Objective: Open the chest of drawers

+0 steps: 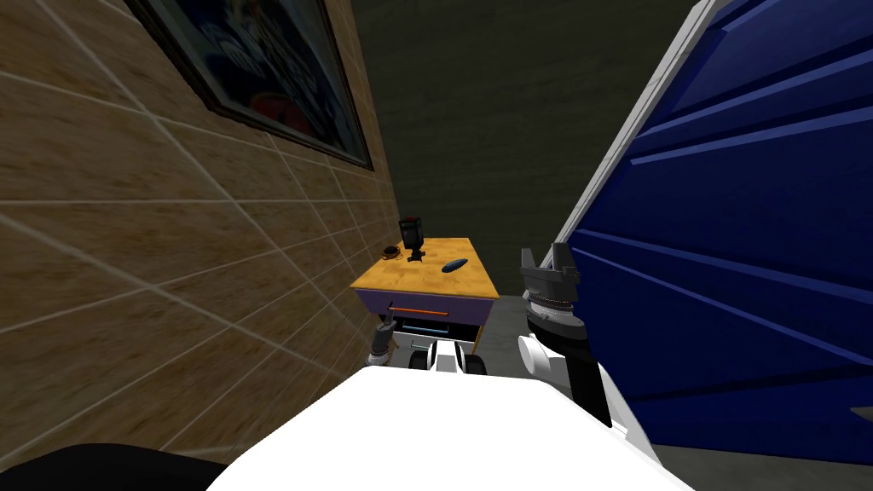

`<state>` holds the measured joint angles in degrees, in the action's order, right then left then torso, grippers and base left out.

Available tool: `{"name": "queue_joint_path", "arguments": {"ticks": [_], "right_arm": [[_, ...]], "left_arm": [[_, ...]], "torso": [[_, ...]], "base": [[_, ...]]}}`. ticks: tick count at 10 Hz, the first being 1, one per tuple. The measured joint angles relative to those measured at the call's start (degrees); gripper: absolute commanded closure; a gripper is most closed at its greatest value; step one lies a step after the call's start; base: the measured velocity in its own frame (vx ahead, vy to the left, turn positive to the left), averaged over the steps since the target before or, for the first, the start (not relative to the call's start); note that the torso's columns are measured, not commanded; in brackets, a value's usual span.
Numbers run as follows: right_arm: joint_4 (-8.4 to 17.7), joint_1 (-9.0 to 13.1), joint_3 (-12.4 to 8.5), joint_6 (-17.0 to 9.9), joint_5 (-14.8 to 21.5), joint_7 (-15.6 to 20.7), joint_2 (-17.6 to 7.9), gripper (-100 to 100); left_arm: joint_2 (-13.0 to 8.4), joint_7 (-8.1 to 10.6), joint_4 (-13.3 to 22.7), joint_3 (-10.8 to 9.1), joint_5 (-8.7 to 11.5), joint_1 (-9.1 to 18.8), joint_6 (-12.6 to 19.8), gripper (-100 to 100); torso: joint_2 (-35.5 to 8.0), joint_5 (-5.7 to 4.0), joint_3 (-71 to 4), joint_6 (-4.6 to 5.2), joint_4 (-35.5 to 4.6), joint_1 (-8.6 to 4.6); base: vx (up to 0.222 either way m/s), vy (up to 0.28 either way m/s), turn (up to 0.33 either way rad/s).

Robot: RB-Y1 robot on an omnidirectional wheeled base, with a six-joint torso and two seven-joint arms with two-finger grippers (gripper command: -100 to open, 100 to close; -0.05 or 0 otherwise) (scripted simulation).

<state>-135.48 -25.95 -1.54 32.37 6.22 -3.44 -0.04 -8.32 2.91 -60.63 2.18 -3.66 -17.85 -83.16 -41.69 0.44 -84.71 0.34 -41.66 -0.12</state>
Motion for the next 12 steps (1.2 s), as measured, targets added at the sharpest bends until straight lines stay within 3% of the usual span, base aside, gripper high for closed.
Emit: {"name": "queue_joint_path", "arguments": {"ticks": [2, 3, 7, 12], "right_arm": [[0.0, 0.0, 0.0, 0.0, 0.0, 0.0, 0.0, 0], [0.0, 0.0, 0.0, 0.0, 0.0, 0.0, 0.0, 0], [0.0, 0.0, 0.0, 0.0, 0.0, 0.0, 0.0, 0], [0.0, 0.0, 0.0, 0.0, 0.0, 0.0, 0.0, 0]], "left_arm": [[0.6, -0.35, 2.9, 0.01, -0.1, 1.2, -1.6, -100], [1.5, -0.59, 5.6, 0.49, -0.5, 1.4, -2.5, -100], [5.6, -0.87, 10.7, 1.12, -1.1, 1.8, -5.6, -100], [9.2, -1.01, 12.2, 1.33, -1.3, 1.8, -6.9, -100]], "torso": [[0.1, 0.09, 0.0, 0.03, 0.1, 0.0], [0.0, -0.21, -0.1, -0.17, -0.2, 0.05], [-0.7, -0.44, 0.2, -0.33, -0.7, 0.11], [-0.6, -0.45, 0.1, -0.34, -0.6, 0.1]], "base": [[-0.002, -0.021, 0.009], [0.0, -0.02, 0.001], [-0.001, -0.005, 0.006], [-0.001, -0.009, 0.005]]}}
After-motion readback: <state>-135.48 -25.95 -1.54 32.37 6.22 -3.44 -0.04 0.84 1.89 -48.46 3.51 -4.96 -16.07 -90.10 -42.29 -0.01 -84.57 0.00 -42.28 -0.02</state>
